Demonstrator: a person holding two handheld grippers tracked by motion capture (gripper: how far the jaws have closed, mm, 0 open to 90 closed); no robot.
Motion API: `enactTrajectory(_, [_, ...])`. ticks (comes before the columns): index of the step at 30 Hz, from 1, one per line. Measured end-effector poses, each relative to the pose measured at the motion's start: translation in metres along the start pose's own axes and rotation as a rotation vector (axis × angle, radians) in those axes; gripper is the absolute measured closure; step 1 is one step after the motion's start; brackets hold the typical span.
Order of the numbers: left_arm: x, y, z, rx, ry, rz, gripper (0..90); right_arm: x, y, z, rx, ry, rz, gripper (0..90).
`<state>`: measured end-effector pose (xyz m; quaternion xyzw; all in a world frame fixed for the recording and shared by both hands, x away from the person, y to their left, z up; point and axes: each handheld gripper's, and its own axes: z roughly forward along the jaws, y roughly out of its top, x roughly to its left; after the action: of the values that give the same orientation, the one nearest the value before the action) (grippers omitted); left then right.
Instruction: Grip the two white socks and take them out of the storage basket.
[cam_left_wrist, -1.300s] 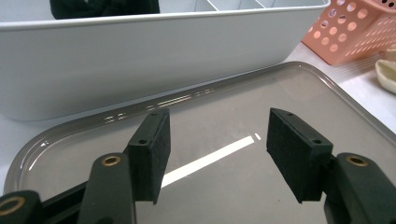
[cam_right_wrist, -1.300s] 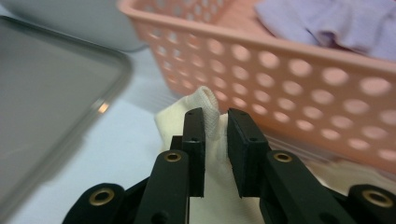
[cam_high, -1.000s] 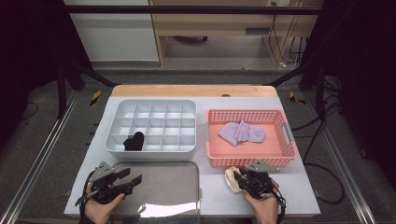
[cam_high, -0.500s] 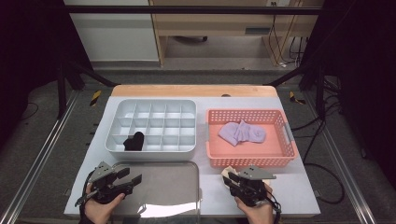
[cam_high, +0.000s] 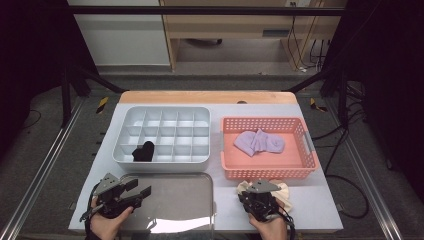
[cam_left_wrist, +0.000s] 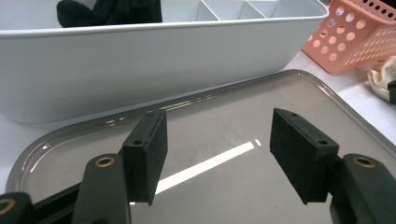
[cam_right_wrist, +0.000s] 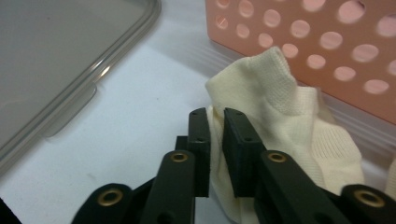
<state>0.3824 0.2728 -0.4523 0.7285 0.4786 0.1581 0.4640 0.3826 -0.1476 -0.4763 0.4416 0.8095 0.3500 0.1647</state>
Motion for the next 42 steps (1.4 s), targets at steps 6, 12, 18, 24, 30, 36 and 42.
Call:
enactTrajectory(6, [0.000,-0.001,0.001,0.000,0.014,0.001,36.2,0.001,0.006,-0.008,-0.010,0.028,0.020,87.4])
enactTrajectory(12, [0.002,-0.001,0.004,0.013,0.016,-0.004,36.0,0.008,0.015,-0.021,-0.078,0.088,0.025,86.9])
enactTrajectory(18, [0.002,0.002,0.007,0.033,0.000,-0.010,35.5,0.021,0.030,-0.013,-0.112,0.201,0.046,87.1])
enactTrajectory(24, [0.004,0.007,0.006,0.034,0.009,-0.031,35.4,0.039,0.029,0.005,-0.128,0.258,0.072,87.3])
enactTrajectory(30, [0.000,0.015,0.006,0.009,0.016,-0.079,35.6,0.050,0.028,0.018,-0.121,0.294,0.050,84.1])
enactTrajectory(36, [-0.014,0.022,0.007,-0.027,-0.009,-0.077,35.6,0.033,0.025,0.006,-0.214,0.309,0.087,73.2])
enactTrajectory(42, [-0.038,0.024,0.009,-0.010,-0.035,-0.018,35.6,0.001,0.024,-0.019,-0.290,0.143,0.108,72.9])
